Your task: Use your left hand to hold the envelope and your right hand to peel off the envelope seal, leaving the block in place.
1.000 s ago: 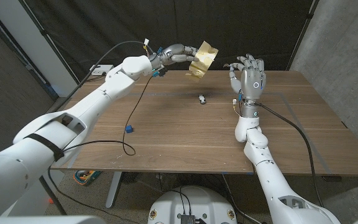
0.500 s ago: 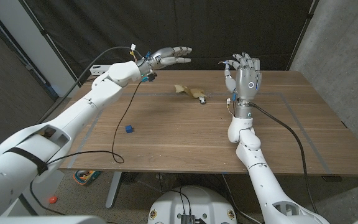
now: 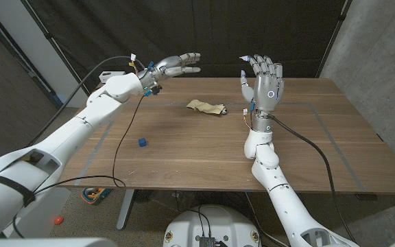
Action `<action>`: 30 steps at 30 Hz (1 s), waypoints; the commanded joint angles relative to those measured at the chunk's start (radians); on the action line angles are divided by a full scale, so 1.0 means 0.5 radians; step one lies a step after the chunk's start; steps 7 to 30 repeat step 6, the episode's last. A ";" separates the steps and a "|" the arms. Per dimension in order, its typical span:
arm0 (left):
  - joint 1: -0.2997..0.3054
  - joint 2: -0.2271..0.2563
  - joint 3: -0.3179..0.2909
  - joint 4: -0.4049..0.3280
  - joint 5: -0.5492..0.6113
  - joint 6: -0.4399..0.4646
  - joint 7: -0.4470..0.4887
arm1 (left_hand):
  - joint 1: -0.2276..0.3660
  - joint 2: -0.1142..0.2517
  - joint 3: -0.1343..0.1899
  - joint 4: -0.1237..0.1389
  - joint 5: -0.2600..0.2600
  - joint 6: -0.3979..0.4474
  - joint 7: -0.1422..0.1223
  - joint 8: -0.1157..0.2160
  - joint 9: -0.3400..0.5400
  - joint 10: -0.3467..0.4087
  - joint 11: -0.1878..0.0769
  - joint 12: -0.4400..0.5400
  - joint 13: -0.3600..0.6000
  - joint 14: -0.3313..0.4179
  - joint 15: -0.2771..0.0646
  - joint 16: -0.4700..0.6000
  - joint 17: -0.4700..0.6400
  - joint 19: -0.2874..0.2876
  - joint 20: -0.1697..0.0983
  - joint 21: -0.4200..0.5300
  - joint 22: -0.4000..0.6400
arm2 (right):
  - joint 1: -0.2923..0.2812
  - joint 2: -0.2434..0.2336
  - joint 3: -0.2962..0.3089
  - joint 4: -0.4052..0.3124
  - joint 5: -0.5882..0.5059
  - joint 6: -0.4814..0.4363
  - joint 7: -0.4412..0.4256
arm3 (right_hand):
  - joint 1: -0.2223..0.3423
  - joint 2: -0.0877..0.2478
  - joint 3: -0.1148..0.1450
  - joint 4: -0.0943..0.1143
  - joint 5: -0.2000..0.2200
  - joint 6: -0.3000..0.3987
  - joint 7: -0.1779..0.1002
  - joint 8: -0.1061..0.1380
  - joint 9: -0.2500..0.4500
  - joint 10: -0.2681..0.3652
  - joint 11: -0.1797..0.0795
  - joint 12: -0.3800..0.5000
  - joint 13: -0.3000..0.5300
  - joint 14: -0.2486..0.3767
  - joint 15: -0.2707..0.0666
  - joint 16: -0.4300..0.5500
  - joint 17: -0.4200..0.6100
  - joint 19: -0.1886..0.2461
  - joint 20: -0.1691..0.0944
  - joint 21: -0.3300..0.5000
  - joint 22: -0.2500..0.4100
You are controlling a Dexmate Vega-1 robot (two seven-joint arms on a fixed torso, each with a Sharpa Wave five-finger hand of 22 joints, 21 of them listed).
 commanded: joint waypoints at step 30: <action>0.285 0.149 -0.147 -0.048 -0.162 -0.085 0.030 | -0.034 0.020 -0.008 0.016 0.023 -0.017 0.005 0.017 -0.015 -0.059 0.017 -0.026 -0.008 -0.054 0.019 0.002 0.004 -0.157 0.026 -0.009 0.010 | 0.081 -0.385 -0.617 -0.181 0.407 -0.567 0.002 | -0.059 0.003 -0.003 0.037 -0.019 0.003 0.000 0.008 0.003 -0.012 0.006 0.002 -0.004 -0.009 -0.348 -0.003 0.011 0.005 -0.139 -0.014 0.003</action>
